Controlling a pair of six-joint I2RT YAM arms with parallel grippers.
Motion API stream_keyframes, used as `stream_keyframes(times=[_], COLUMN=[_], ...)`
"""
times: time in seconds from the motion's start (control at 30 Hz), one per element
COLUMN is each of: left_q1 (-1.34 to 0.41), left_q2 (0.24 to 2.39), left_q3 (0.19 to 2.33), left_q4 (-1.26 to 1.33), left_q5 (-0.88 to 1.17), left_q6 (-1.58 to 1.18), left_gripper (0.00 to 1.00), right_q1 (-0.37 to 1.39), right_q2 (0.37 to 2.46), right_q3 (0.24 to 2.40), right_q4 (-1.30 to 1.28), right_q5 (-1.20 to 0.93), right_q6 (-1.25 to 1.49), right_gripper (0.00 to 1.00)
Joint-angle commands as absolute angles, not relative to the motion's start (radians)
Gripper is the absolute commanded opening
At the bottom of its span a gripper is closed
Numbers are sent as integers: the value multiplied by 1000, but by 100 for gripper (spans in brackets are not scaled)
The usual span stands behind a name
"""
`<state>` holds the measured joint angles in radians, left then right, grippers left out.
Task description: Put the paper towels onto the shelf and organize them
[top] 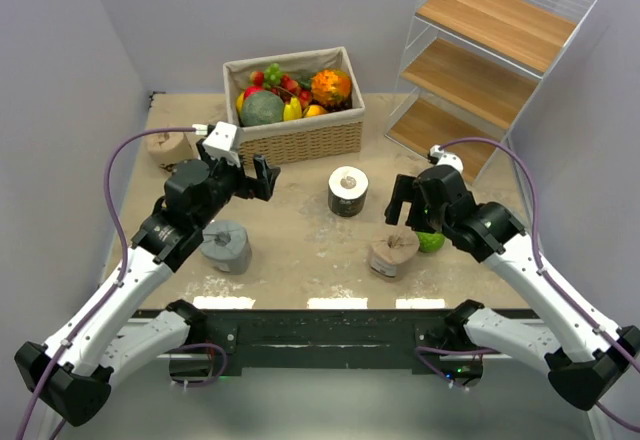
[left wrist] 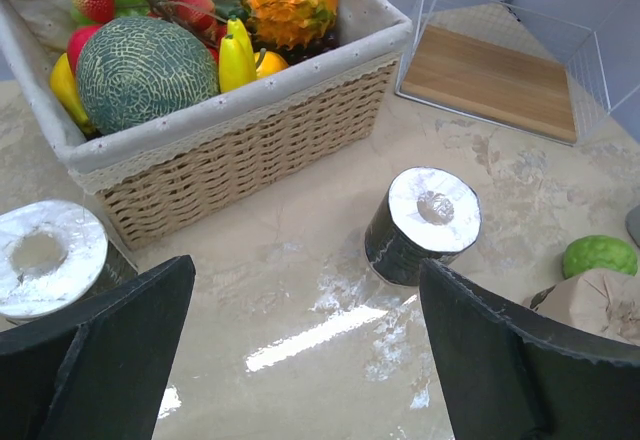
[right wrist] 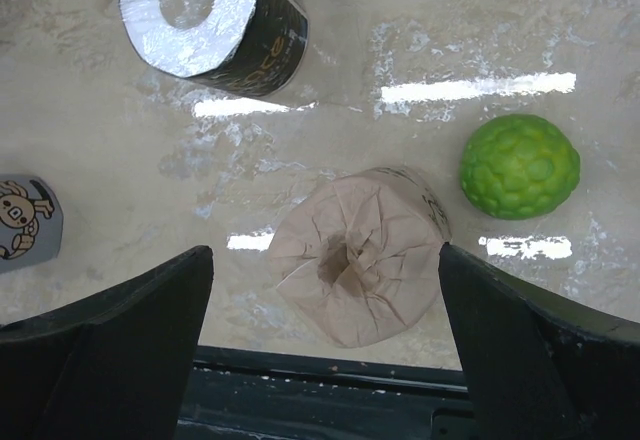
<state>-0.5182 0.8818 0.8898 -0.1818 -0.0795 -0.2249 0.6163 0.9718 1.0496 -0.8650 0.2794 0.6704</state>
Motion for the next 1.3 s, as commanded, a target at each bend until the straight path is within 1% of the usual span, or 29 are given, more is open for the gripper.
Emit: stream_keyframes(times=[0.0,0.03,0.13,0.27,0.33,0.37,0.47,0.57,0.87,1.27], left_q1=[-522,-520,-522,-520,-522,-522,-522,-522,-522,-525], left_q2=[862,864,861,857,853,854,856,845,844,851], left_q3=[896,894,897,896,896,896,902,896,894,896], left_q4=[-146,-147,-147,-146,-146,-146,-153,-147,-147,-149], left_q5=[-86,-87,-78,-77,-81,-83,-78,-78,-84,-86], left_q6=[-229,-232,-232,-232,-233,-233,-233,-236,-236,-235], left_gripper=[100,100,100,100,100,100,100,100,100,100], right_q1=[617,618,617,617,617,617,617,618,617,617], right_q2=[945,949,954,927,919,913,873,854,911,968], right_q3=[1106,1145,1187,1120,1075,1062,994,947,865,785], right_q4=[-945,-1006,-1084,-1123,-1152,-1155,-1109,-1029,-907,-845], right_q5=[350,348,354,380,368,348,312,272,245,302], right_q6=[764,779,821,836,848,865,884,877,902,948], right_gripper=[99,98,96,91,82,75,67,67,67,62])
